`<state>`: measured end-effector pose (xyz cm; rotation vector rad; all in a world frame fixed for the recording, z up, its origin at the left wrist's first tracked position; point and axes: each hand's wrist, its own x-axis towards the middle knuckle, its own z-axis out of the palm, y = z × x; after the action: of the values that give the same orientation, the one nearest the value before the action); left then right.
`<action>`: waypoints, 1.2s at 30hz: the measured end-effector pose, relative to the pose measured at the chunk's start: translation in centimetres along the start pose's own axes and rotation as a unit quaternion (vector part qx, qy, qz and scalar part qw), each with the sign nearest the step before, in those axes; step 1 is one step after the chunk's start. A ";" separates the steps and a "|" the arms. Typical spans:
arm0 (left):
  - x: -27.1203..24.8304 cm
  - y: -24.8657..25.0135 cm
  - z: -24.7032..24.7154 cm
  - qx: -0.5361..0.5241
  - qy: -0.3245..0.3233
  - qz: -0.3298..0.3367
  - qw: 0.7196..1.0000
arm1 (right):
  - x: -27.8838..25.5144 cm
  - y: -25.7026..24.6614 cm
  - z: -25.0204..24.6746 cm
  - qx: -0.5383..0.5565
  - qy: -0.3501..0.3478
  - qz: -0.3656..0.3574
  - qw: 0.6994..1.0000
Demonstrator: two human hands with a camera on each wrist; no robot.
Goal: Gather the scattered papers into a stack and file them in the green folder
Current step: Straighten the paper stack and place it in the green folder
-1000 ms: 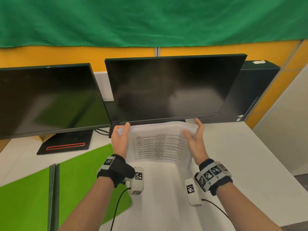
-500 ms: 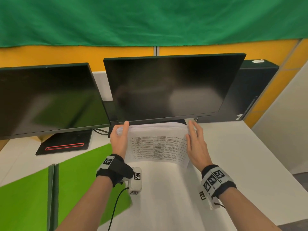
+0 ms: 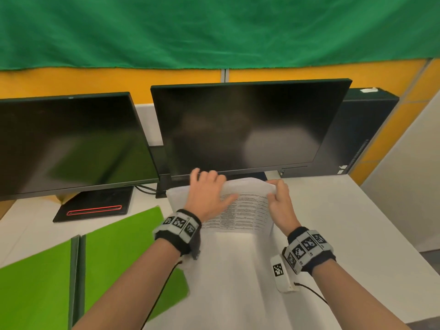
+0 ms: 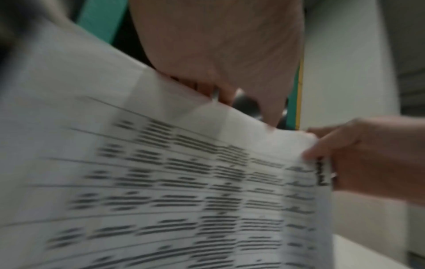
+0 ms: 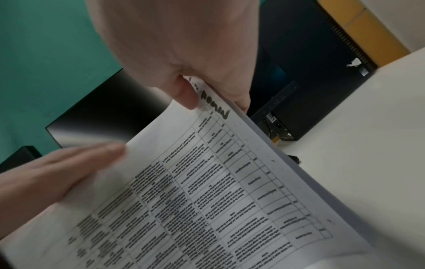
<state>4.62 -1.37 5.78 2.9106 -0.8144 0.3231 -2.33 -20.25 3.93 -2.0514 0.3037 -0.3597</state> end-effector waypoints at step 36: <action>-3.9 0.2 2.8 -0.561 0.156 -0.266 0.768 | -0.6 -3.8 -0.7 0.046 0.113 -0.125 0.985</action>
<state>1.75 0.00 2.20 1.7309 -0.0073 0.1525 -2.89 -18.80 7.55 -1.9634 0.1609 -0.7507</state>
